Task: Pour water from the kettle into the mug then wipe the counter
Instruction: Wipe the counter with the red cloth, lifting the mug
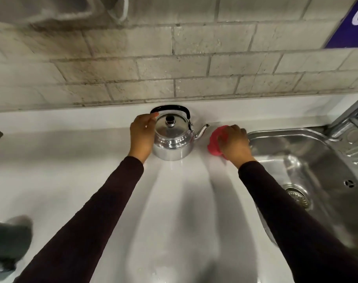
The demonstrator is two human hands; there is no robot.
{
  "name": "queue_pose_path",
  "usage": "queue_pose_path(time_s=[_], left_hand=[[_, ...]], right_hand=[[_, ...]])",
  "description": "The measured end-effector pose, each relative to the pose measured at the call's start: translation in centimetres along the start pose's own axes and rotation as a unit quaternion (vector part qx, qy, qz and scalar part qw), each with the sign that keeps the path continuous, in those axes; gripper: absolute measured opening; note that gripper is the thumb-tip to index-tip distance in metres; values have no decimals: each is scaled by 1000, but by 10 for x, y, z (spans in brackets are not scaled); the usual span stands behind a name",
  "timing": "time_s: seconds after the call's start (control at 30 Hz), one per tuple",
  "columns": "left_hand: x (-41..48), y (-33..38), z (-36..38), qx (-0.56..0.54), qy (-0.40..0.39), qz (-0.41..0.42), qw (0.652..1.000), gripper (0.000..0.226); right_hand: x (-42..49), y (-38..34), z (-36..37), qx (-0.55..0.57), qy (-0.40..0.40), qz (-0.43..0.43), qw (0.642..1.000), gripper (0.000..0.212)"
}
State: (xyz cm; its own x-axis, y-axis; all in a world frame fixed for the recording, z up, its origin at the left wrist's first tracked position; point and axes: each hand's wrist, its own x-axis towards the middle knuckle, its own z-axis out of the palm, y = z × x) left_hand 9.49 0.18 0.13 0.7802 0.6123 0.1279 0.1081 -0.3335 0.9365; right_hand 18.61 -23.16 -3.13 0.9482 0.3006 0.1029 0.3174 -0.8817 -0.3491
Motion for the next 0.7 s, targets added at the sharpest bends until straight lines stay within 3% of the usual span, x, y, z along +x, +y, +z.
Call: queue_pose_path(time_s=[0.13, 0.23, 0.4, 0.57, 0.7], left_hand=[[-70, 11, -12, -90, -41, 23, 995, 21], [-113, 7, -20, -95, -76, -4, 993, 21], [-160, 1, -36, -93, -76, -38, 992, 23], [-189, -4, -52, -89, -69, -62, 992, 25], [-207, -11, -77, -78, -58, -61, 993, 27]], right_hand=[[13, -3, 6, -27, -8, 18, 999, 35], [15, -2, 13, -34, -13, 12, 999, 36], [16, 5, 37, -23, -121, 38, 992, 50], [-29, -1, 61, -3, -62, 7, 998, 46], [-96, -34, 73, 30, -72, -11, 997, 50]])
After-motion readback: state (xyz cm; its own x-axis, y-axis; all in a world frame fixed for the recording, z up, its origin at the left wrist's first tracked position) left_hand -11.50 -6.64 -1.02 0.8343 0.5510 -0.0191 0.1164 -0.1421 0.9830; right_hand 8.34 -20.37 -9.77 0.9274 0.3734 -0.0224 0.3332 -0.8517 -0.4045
